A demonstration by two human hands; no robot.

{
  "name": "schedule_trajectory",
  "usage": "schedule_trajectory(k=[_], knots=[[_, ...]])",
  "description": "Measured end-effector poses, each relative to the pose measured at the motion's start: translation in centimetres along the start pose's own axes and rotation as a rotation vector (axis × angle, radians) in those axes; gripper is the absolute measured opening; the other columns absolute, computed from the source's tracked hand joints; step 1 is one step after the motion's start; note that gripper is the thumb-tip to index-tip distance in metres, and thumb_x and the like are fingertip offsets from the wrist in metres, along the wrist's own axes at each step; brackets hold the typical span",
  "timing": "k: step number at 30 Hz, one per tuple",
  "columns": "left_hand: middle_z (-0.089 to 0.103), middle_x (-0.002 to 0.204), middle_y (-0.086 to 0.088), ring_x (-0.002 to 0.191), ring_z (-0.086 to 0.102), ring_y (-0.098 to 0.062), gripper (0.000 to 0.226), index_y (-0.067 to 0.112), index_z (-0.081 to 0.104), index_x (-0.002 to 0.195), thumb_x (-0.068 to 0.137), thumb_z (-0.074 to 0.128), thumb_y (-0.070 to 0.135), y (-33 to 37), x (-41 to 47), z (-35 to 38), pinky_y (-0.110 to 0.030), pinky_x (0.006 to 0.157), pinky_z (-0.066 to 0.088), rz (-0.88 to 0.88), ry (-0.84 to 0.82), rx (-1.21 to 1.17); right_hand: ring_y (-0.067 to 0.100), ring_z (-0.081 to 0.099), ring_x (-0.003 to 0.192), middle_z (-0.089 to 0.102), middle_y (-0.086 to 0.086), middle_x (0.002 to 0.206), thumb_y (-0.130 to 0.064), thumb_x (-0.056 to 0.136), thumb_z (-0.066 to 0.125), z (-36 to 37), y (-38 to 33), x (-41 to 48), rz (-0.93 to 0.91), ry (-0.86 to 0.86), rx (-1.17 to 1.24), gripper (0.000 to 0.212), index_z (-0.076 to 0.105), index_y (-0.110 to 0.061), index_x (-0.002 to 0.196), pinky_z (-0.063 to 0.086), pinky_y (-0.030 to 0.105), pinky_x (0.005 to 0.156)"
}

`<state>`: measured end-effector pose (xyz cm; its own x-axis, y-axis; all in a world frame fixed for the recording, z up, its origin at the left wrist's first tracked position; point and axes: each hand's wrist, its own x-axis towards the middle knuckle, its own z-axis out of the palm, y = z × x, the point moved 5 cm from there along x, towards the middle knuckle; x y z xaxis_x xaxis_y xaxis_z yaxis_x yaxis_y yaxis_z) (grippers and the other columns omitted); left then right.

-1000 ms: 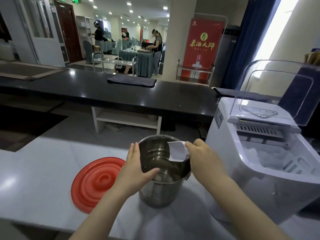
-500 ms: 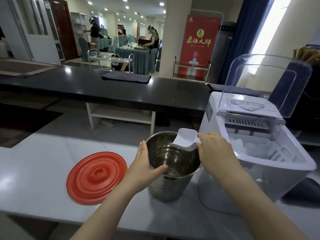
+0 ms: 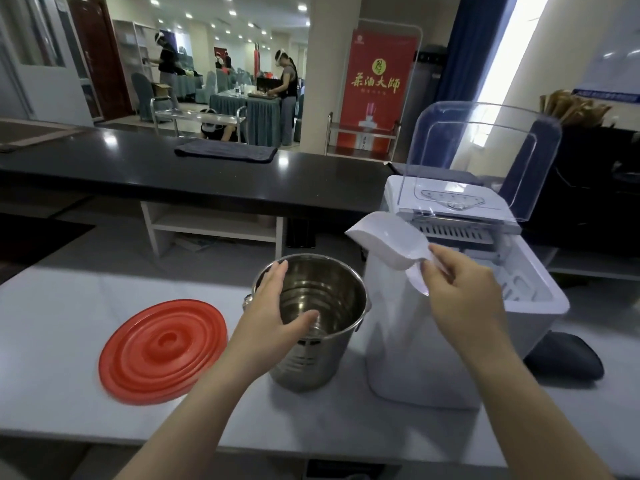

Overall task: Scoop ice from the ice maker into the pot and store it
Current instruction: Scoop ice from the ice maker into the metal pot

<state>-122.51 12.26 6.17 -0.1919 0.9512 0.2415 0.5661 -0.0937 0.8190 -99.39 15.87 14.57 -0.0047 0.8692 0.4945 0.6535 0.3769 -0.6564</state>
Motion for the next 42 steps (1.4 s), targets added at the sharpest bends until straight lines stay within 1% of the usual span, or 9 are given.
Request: schedule_trajectory(k=[6, 10, 12, 22, 26, 30, 35, 39, 42], knots=[[0.026, 0.154, 0.009, 0.14, 0.023, -0.006, 0.087, 0.033, 0.02, 0.148, 0.076, 0.068, 0.044, 3.3, 0.1, 3.7, -0.035, 0.116, 0.023, 0.002, -0.015, -0.088, 0.004, 0.057, 0.081, 0.063, -0.016, 0.089, -0.031, 0.097, 0.048, -4.9, 4.2, 2.4, 0.058, -0.016, 0.115, 0.017, 0.06, -0.037, 0.108, 0.04, 0.021, 0.065], [0.027, 0.151, 0.019, 0.138, 0.025, -0.001, 0.079, 0.054, 0.021, 0.14, 0.07, 0.059, 0.057, 5.4, 0.6, 6.2, -0.035, 0.114, 0.027, 0.04, -0.021, -0.104, 0.02, 0.058, 0.086, 0.064, -0.003, 0.089, -0.045, 0.097, 0.045, -6.9, 8.2, 4.8, 0.091, -0.05, -0.024, 0.029, 0.063, -0.022, 0.098, 0.04, 0.03, 0.064], [0.025, 0.152, 0.022, 0.139, 0.023, 0.002, 0.076, 0.059, 0.021, 0.138, 0.07, 0.055, 0.063, 6.4, 1.1, 7.6, -0.035, 0.114, 0.027, 0.05, -0.028, -0.105, 0.025, 0.057, 0.093, 0.066, 0.005, 0.1, -0.046, 0.095, 0.045, -7.4, 10.6, 6.2, 0.127, -0.101, -0.161, 0.038, 0.065, -0.015, 0.108, 0.035, 0.03, 0.067], [-0.006, 0.157, 0.017, 0.142, -0.001, 0.002, 0.106, 0.028, -0.002, 0.151, 0.071, 0.054, 0.07, 9.9, 4.2, 12.7, -0.026, 0.116, 0.01, 0.026, -0.172, 0.065, 0.018, 0.057, 0.082, 0.062, -0.01, 0.086, -0.039, 0.091, 0.047, -6.4, 13.2, 10.0, 0.059, -0.459, -0.549, 0.023, 0.068, -0.031, 0.097, 0.045, 0.03, 0.065], [0.023, 0.15, 0.024, 0.134, 0.031, 0.003, 0.104, 0.042, 0.007, 0.147, 0.068, 0.074, 0.057, 10.2, 4.9, 13.7, -0.029, 0.109, 0.033, 0.057, -0.186, -0.051, 0.022, 0.057, 0.074, 0.063, -0.004, 0.077, -0.034, 0.089, 0.045, -4.5, 12.8, 9.9, -0.072, -0.534, -0.639, 0.025, 0.063, -0.021, 0.077, 0.046, 0.03, 0.059], [0.045, 0.133, 0.026, 0.121, 0.047, 0.003, 0.092, 0.05, 0.022, 0.138, 0.065, 0.079, 0.051, 10.1, 5.0, 13.9, -0.032, 0.1, 0.045, 0.081, -0.16, -0.133, 0.02, 0.043, 0.054, 0.047, -0.002, 0.055, -0.019, 0.088, 0.046, -1.9, 13.3, 9.3, 0.002, -0.685, -0.475, 0.033, 0.041, -0.015, 0.056, 0.032, 0.028, 0.049], [0.051, 0.122, 0.034, 0.112, 0.051, 0.011, 0.078, 0.06, 0.029, 0.122, 0.069, 0.081, 0.038, 10.8, 4.8, 13.8, -0.01, 0.083, 0.043, 0.098, -0.146, -0.194, 0.023, 0.041, 0.057, 0.048, 0.004, 0.058, -0.013, 0.085, 0.045, -0.8, 14.4, 9.9, 0.128, -0.749, -0.409, 0.03, 0.038, -0.014, 0.056, 0.032, 0.03, 0.055], [0.051, 0.125, 0.028, 0.114, 0.051, 0.007, 0.08, 0.052, 0.03, 0.13, 0.069, 0.081, 0.038, 10.9, 4.8, 13.8, -0.02, 0.09, 0.045, 0.107, -0.154, -0.216, 0.022, 0.045, 0.06, 0.054, 0.007, 0.067, -0.012, 0.09, 0.043, -0.8, 15.0, 10.0, 0.199, -0.777, -0.42, 0.027, 0.045, -0.011, 0.063, 0.035, 0.028, 0.053], [0.05, 0.127, 0.027, 0.115, 0.05, 0.007, 0.082, 0.05, 0.029, 0.132, 0.069, 0.081, 0.037, 10.8, 4.8, 13.8, -0.021, 0.091, 0.044, 0.114, -0.155, -0.217, 0.025, 0.052, 0.072, 0.057, 0.01, 0.081, -0.015, 0.094, 0.041, -0.7, 14.7, 10.3, 0.161, -0.788, -0.457, 0.021, 0.055, -0.006, 0.081, 0.044, 0.03, 0.064]])
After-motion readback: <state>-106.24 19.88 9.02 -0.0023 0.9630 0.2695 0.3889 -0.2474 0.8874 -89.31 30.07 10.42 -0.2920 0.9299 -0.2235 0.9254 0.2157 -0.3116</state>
